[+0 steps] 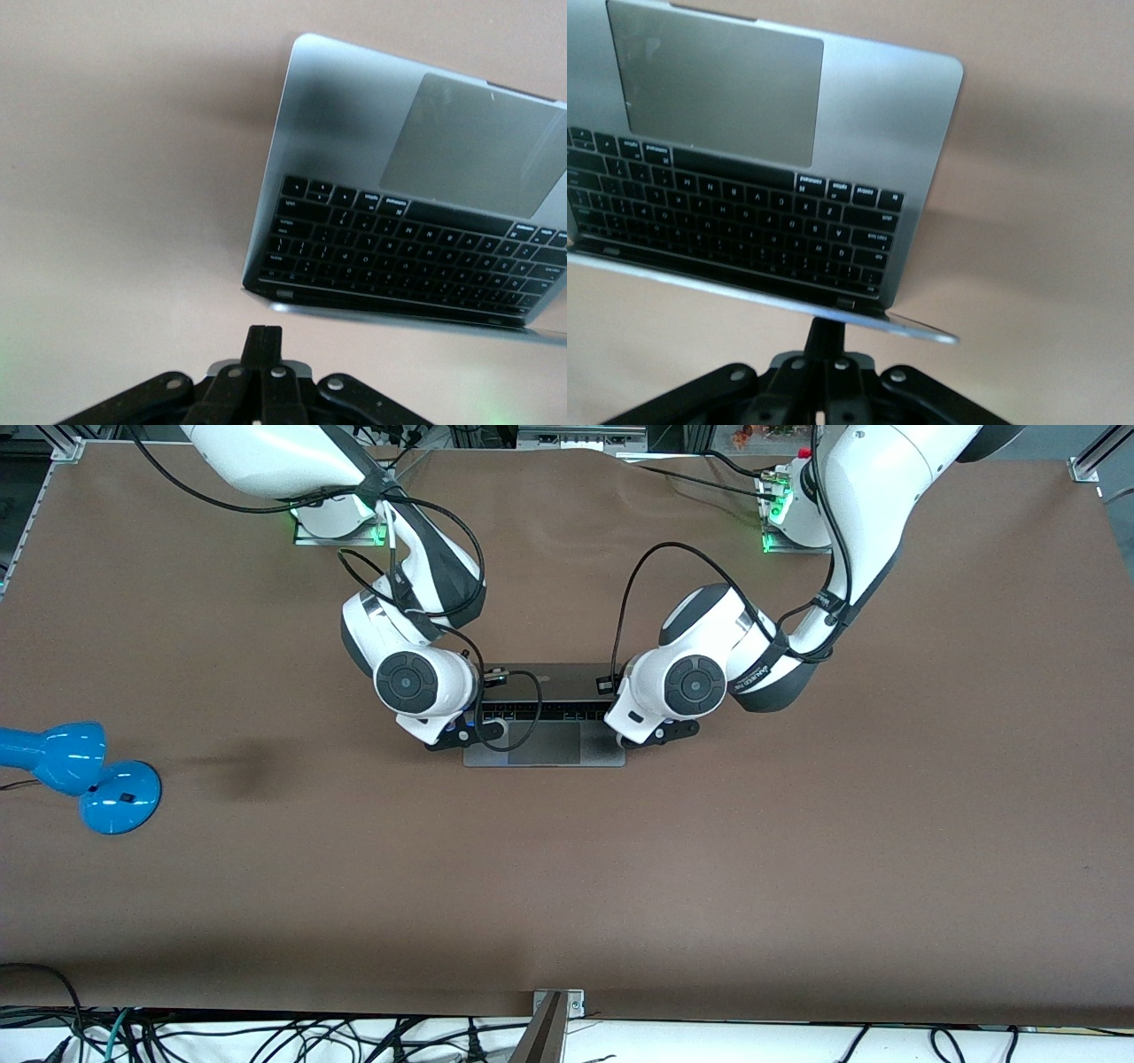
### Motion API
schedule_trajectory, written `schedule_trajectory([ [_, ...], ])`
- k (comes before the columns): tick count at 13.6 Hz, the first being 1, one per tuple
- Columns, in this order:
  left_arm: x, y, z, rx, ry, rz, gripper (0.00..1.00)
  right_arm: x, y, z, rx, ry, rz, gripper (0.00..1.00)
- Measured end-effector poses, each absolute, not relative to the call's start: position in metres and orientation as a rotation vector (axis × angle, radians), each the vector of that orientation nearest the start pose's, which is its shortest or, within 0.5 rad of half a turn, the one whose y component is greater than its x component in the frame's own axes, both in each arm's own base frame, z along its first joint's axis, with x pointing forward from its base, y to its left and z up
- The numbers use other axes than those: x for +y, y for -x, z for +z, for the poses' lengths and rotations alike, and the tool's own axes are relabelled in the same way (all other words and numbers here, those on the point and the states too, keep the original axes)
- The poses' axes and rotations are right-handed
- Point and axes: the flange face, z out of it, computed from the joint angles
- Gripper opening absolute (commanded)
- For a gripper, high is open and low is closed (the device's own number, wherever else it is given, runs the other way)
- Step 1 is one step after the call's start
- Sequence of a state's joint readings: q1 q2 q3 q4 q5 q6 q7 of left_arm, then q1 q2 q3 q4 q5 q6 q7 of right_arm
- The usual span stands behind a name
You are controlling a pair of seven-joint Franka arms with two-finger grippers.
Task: Close laptop with both arms from behind
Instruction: 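Push the laptop screen down with both grippers until the lid shuts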
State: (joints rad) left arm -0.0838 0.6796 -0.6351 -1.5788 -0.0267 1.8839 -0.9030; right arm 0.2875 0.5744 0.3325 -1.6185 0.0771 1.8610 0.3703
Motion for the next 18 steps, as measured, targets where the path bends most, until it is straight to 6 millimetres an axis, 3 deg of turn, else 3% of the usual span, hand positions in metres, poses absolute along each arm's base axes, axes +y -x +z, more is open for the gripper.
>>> schedule_trajectory([
  [7,-0.382,-0.564,0.263,-0.500,3.169,0.741,0.00,0.360,-0.560,0.254,-0.268,2.998,0.546,0.00],
  [14,-0.383,-0.584,0.199,-0.490,3.173,0.669,0.00,0.353,-0.575,0.226,-0.275,3.035,0.527,0.00],
  [18,-0.381,-0.588,0.174,-0.523,3.177,0.668,0.00,0.351,-0.582,0.200,-0.271,3.041,0.485,0.00],
])
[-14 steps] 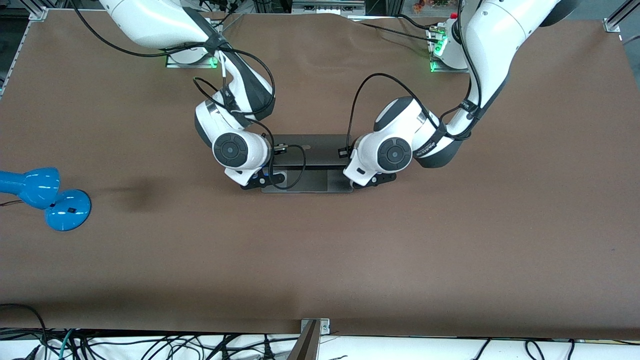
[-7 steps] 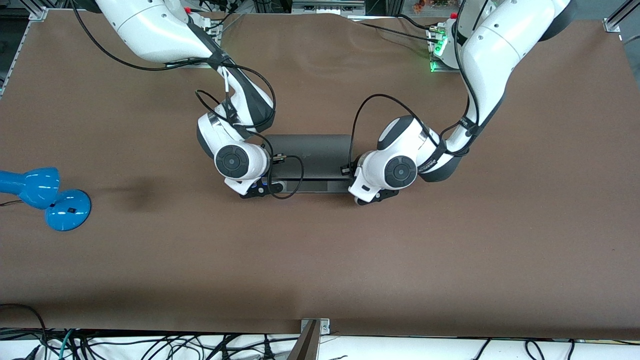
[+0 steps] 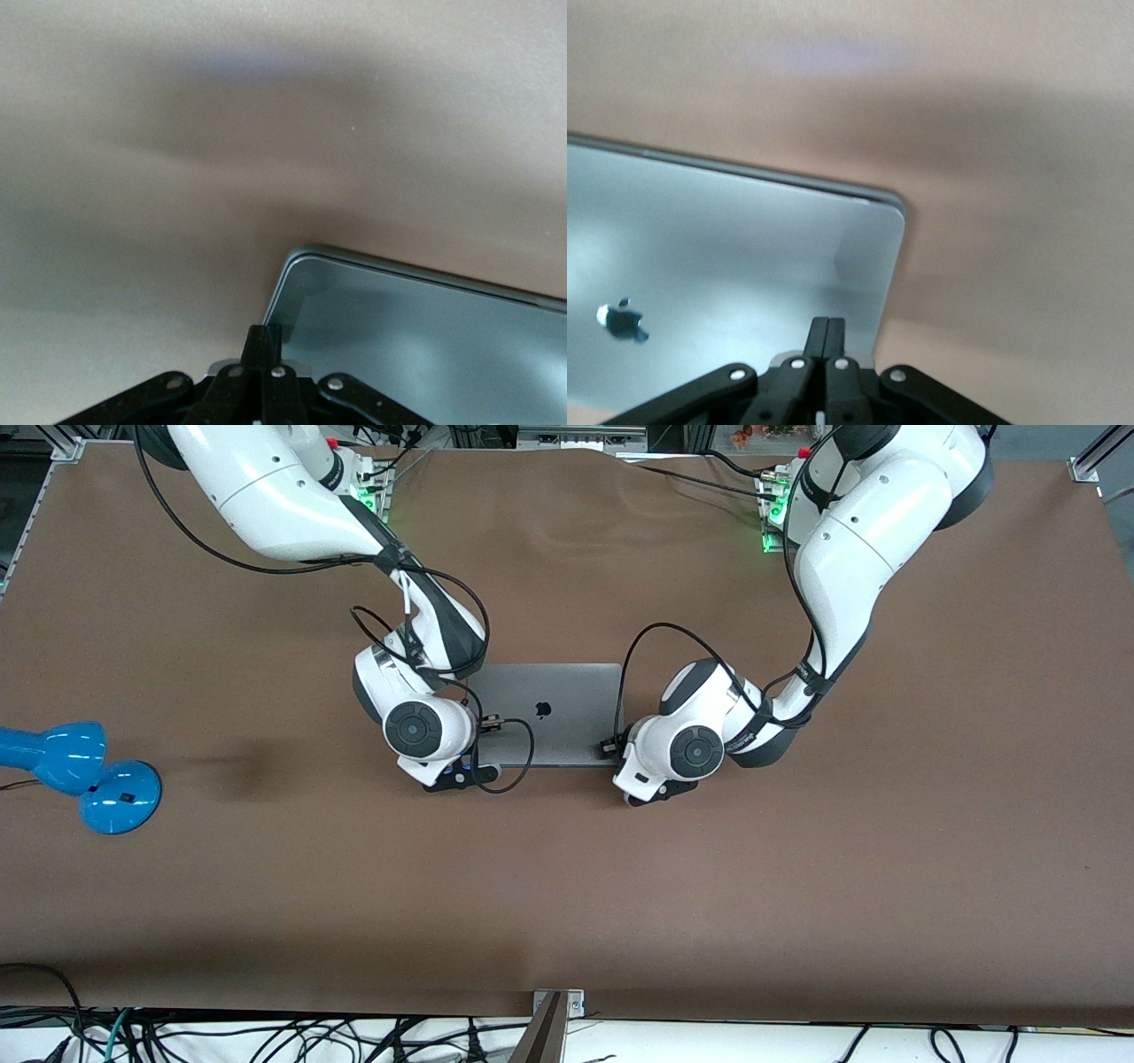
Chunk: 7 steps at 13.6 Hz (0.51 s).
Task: Close laptop with both arms from behind
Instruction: 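Push the laptop screen down with both grippers until the lid shuts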
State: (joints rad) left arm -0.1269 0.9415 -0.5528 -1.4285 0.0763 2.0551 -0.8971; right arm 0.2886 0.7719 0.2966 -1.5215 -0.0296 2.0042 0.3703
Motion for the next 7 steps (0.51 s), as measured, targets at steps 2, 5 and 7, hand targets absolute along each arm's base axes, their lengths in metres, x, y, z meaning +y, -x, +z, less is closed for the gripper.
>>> schedule_trajectory([
  [2,-0.3827,-0.5885,0.1751,-0.519,3.177,0.659,0.00,0.3528,-0.5825,0.1833,-0.269,3.036,0.475,0.00],
  [5,-0.3831,-0.5886,0.1753,-0.518,3.176,0.656,0.00,0.3532,-0.5845,0.1841,-0.267,3.034,0.462,0.00],
  [7,-0.3832,-0.5887,0.1754,-0.518,3.177,0.656,0.00,0.3528,-0.5887,0.1864,-0.260,3.032,0.435,0.54],
])
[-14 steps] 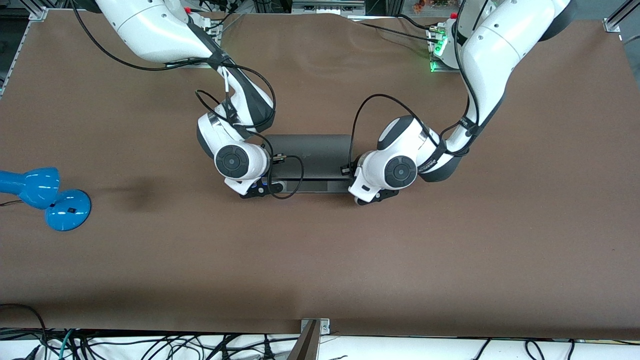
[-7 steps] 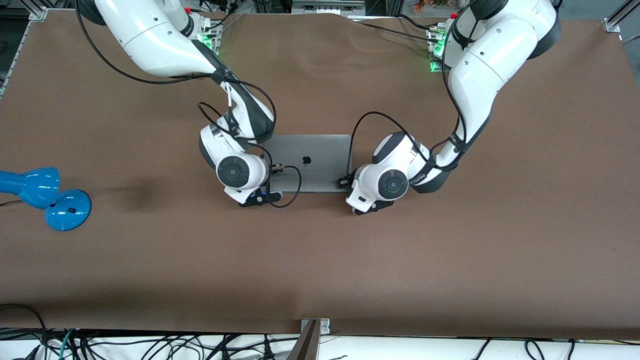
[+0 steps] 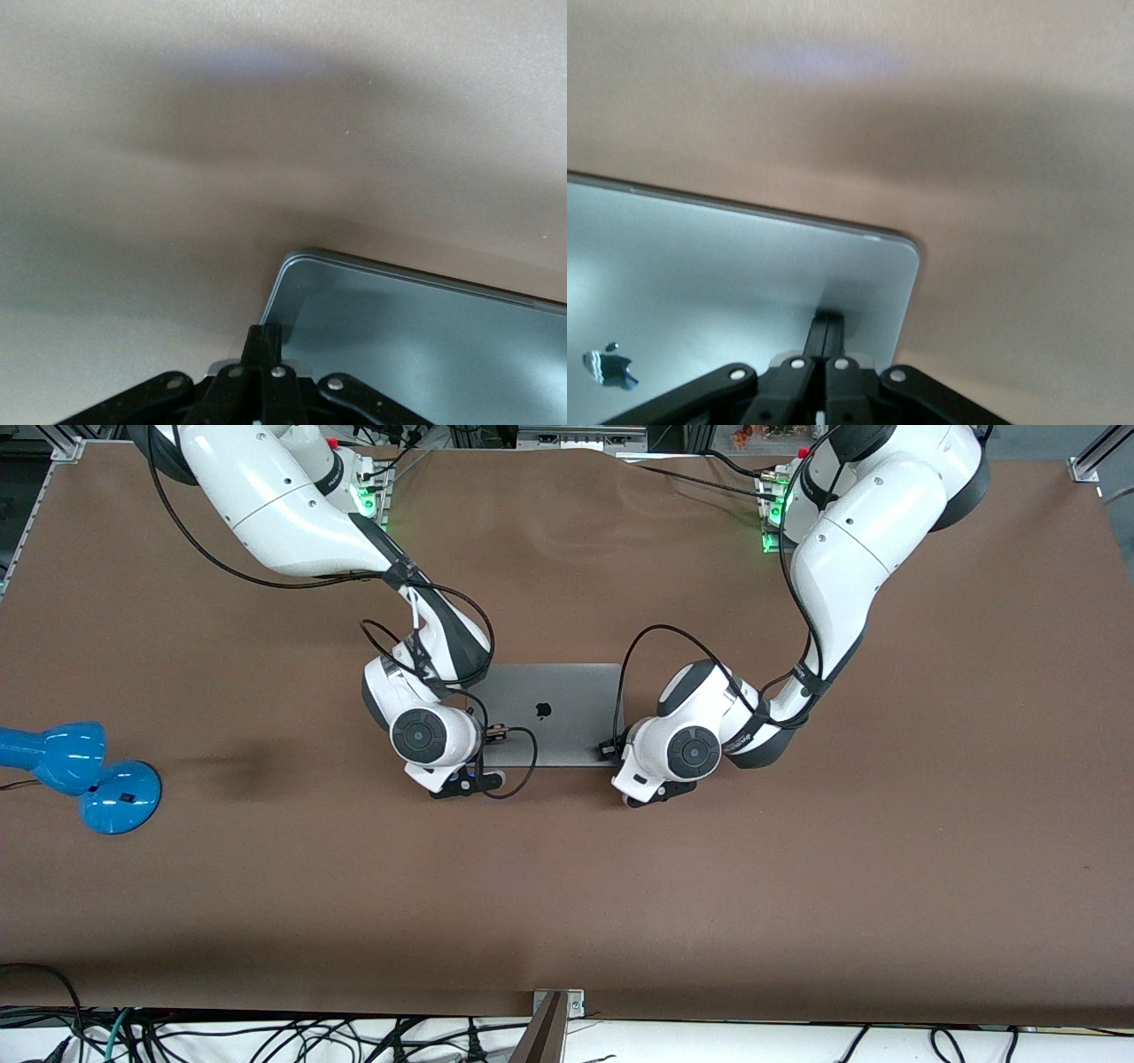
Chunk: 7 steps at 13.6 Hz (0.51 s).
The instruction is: Close laptop with both arms from behind
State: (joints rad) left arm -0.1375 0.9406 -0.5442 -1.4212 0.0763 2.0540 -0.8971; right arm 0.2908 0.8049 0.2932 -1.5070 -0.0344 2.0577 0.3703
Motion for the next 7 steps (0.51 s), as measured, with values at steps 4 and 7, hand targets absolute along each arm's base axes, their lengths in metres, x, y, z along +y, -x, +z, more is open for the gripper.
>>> schedule_trajectory([
  [4,-0.377,-0.600,0.182,-0.545,3.190,0.620,1.00,0.341,-0.620,0.218,-0.211,3.029,0.336,1.00],
  [7,-0.361,-0.614,0.216,-0.555,3.176,0.600,1.00,0.319,-0.631,0.257,-0.180,3.049,0.379,1.00],
])
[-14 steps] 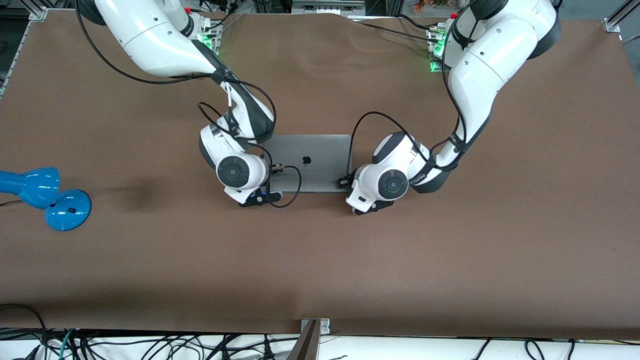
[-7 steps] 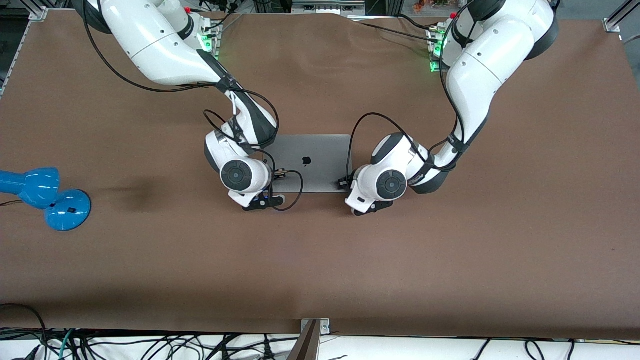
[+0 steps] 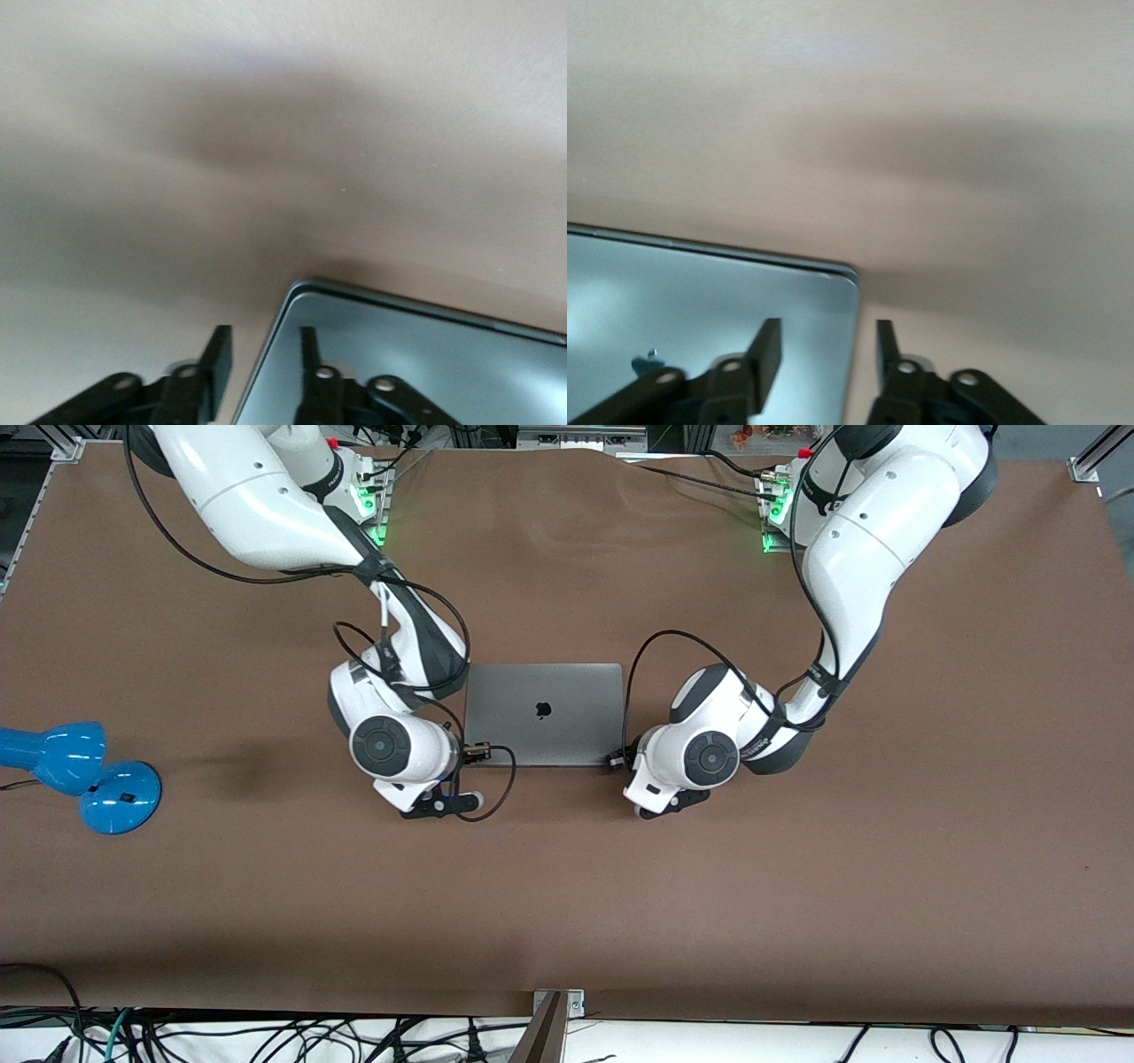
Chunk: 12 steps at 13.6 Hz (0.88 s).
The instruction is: Close laptop with both arms from behind
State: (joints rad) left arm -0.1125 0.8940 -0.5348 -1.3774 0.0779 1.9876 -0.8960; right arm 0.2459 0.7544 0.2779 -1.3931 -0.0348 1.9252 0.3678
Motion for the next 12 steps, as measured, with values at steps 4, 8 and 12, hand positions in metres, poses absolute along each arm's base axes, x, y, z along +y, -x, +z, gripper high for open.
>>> schedule_trajectory([
  [4,-0.327,-0.618,0.329,-0.423,3.123,0.504,1.00,0.263,-0.646,0.304,-0.078,3.071,0.420,1.00],
  [8,-0.271,-0.606,0.445,-0.162,3.097,0.392,1.00,0.191,-0.663,0.337,-0.063,3.064,0.428,1.00],
  [12,-0.184,-0.586,0.519,-0.116,3.121,0.283,1.00,0.144,-0.672,0.384,-0.043,3.075,0.332,1.00],
])
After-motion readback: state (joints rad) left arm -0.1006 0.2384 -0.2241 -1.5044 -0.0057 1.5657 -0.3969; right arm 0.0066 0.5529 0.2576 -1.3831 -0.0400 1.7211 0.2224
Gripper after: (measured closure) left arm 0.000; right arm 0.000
